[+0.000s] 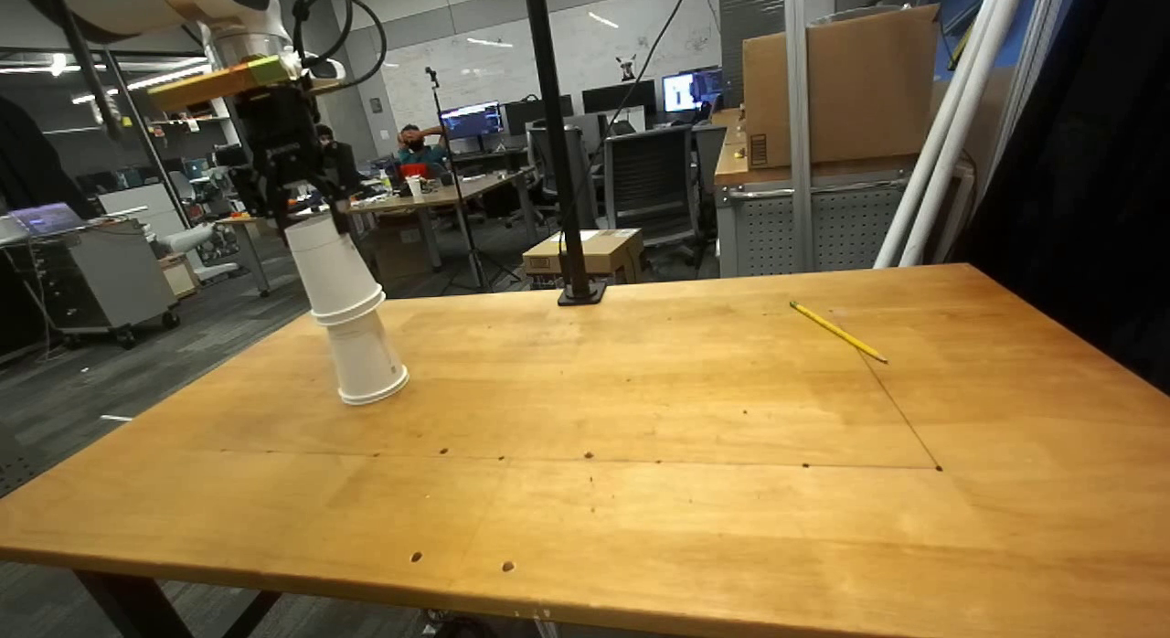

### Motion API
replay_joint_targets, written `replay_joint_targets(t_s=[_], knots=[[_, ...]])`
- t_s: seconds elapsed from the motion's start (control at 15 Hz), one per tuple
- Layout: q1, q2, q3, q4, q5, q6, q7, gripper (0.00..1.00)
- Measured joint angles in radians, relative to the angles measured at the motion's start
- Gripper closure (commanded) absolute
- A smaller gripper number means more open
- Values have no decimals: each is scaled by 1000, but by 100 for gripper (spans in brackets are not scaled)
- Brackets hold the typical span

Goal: Stack all the cups together

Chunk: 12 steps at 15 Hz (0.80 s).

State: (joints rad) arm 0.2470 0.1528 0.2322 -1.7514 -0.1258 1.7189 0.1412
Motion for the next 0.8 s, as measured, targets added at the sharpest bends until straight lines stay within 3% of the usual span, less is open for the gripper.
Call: replay_joint_targets(t_s=[0.73, 0.8], knots=[[1, 13, 0, -1, 0, 0, 0, 60], [1, 13, 0, -2, 0, 0, 0, 54]])
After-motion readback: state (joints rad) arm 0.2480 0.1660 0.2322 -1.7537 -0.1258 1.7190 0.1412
